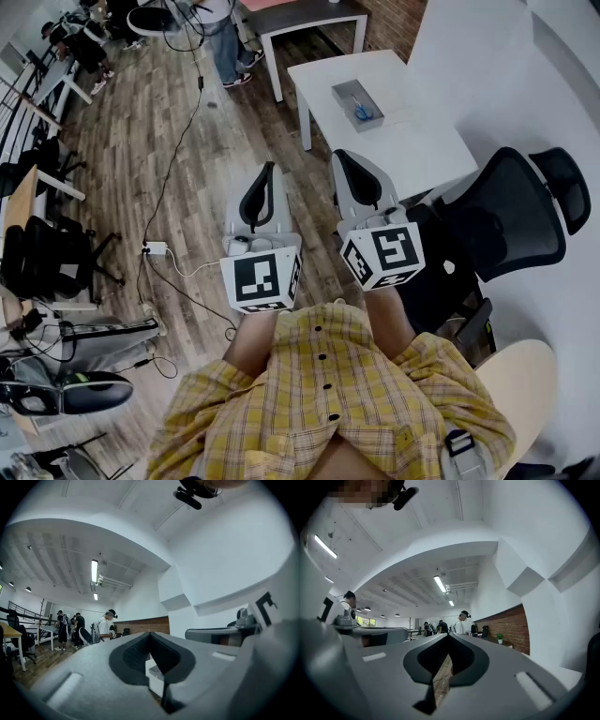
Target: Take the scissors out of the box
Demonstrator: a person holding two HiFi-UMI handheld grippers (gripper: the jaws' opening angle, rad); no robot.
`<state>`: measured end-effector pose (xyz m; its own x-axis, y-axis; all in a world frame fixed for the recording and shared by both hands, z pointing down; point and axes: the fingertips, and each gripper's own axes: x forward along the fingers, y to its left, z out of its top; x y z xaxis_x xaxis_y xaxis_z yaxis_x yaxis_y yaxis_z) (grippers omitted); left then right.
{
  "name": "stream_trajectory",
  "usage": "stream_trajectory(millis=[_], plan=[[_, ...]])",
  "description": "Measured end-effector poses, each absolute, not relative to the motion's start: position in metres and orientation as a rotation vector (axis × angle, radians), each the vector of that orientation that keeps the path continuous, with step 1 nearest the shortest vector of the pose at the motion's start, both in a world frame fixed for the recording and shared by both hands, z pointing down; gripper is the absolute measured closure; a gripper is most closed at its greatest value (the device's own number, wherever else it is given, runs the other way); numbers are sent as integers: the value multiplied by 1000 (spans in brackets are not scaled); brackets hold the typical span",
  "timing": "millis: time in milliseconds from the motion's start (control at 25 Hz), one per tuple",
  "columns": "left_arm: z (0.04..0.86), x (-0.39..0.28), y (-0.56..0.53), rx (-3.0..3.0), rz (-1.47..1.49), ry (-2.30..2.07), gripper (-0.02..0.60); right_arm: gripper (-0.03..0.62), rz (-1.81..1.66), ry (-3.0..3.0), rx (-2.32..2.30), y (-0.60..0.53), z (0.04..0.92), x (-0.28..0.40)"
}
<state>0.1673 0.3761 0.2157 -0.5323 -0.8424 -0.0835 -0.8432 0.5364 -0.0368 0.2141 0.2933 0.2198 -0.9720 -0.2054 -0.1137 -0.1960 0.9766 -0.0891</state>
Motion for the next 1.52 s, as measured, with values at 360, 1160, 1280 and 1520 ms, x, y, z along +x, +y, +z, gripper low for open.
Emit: stream_trajectory(millis=[360, 1160, 1280, 1520], plan=[[222, 184, 347, -1431, -24, 2691, 577, 589, -172, 3037, -189, 271, 230, 223], [265, 148, 284, -1426, -83, 2763, 577, 589, -163, 3060, -216, 209, 258, 189], [267, 109, 266, -1458, -74, 2750, 577, 589, -119, 3069, -252, 192, 257, 152], [257, 17, 236, -1542, -79, 2702, 577, 589, -95, 3059, -361, 162, 246, 69]])
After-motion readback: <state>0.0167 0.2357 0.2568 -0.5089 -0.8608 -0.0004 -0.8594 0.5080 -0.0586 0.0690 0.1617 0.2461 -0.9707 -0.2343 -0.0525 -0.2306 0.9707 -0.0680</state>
